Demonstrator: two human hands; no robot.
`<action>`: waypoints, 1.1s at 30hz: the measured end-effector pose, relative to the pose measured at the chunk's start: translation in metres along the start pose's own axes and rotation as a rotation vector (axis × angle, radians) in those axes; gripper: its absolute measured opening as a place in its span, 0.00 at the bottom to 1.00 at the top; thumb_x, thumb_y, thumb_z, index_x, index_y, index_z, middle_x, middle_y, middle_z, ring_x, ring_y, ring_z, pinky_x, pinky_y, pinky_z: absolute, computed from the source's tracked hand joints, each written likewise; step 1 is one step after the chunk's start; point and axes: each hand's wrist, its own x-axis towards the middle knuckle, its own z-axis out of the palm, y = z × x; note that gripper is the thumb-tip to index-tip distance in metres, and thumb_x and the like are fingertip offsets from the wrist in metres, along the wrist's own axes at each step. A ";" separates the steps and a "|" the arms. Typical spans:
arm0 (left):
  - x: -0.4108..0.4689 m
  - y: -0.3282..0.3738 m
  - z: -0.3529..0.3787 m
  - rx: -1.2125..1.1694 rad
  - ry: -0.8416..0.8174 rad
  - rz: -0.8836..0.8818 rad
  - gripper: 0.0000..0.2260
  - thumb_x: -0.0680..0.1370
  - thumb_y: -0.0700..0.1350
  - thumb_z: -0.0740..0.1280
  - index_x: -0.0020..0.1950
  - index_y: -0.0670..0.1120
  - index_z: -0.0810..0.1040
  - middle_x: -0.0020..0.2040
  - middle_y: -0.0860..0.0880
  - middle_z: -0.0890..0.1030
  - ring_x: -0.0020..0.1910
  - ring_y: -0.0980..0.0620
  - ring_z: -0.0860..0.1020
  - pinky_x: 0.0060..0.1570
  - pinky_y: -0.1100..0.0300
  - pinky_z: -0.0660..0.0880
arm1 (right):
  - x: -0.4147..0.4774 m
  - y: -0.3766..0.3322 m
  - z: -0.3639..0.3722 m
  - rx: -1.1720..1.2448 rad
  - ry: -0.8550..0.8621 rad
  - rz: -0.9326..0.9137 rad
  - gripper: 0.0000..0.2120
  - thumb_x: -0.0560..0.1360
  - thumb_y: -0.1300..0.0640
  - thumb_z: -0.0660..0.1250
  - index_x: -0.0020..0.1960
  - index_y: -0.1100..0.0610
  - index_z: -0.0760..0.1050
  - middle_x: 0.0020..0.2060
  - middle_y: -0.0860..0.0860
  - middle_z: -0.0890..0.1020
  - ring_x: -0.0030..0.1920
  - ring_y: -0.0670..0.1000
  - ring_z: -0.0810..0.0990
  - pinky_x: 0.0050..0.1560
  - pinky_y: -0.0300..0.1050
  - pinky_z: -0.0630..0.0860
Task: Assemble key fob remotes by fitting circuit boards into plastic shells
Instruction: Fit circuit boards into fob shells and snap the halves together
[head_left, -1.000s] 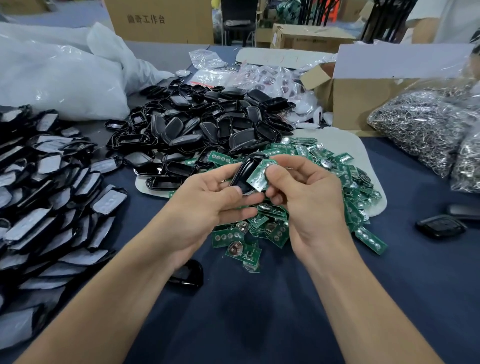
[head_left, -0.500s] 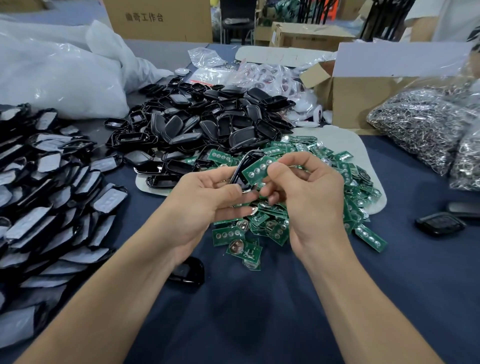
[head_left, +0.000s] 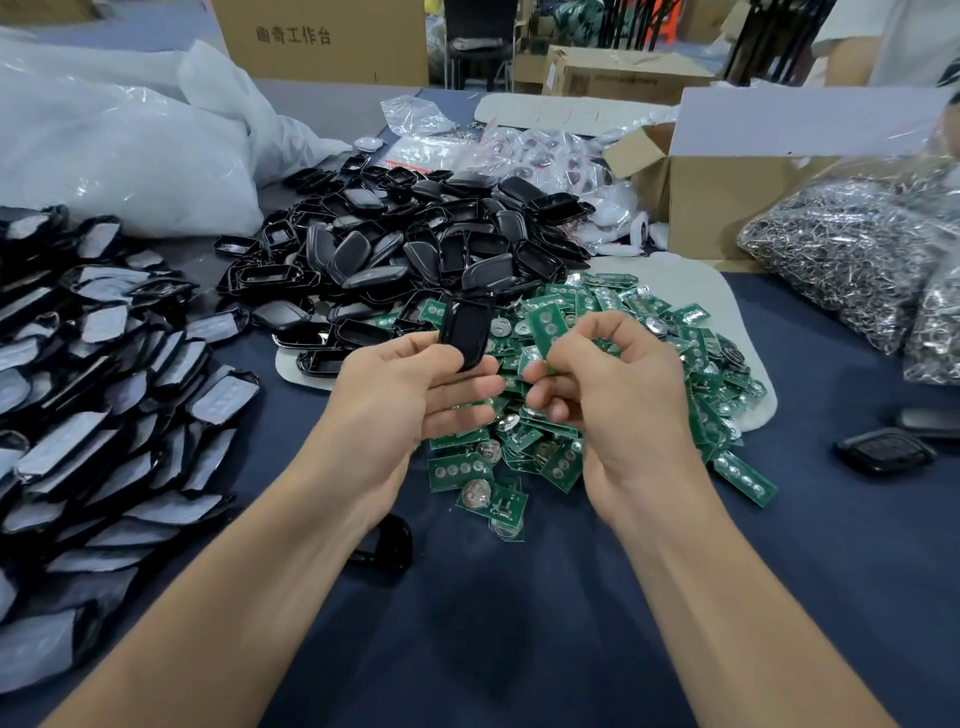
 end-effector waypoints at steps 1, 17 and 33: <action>0.000 -0.001 0.000 0.015 0.017 0.016 0.04 0.82 0.36 0.66 0.51 0.40 0.81 0.47 0.40 0.88 0.44 0.45 0.88 0.35 0.59 0.82 | 0.000 0.000 0.001 0.039 -0.036 0.018 0.12 0.74 0.73 0.64 0.42 0.56 0.72 0.31 0.59 0.83 0.26 0.51 0.79 0.25 0.38 0.71; -0.004 -0.015 0.009 0.423 -0.143 0.302 0.10 0.77 0.45 0.65 0.51 0.61 0.80 0.47 0.52 0.88 0.48 0.48 0.85 0.55 0.43 0.83 | -0.007 0.012 0.011 -0.156 0.072 -0.079 0.13 0.71 0.63 0.77 0.31 0.53 0.80 0.25 0.46 0.76 0.28 0.47 0.71 0.36 0.46 0.69; -0.007 -0.004 0.004 0.372 -0.088 0.279 0.16 0.75 0.33 0.73 0.51 0.54 0.89 0.42 0.47 0.88 0.40 0.51 0.87 0.39 0.62 0.81 | 0.002 0.010 0.001 -0.383 -0.030 -0.320 0.05 0.70 0.56 0.74 0.40 0.47 0.85 0.31 0.45 0.84 0.31 0.44 0.79 0.37 0.44 0.77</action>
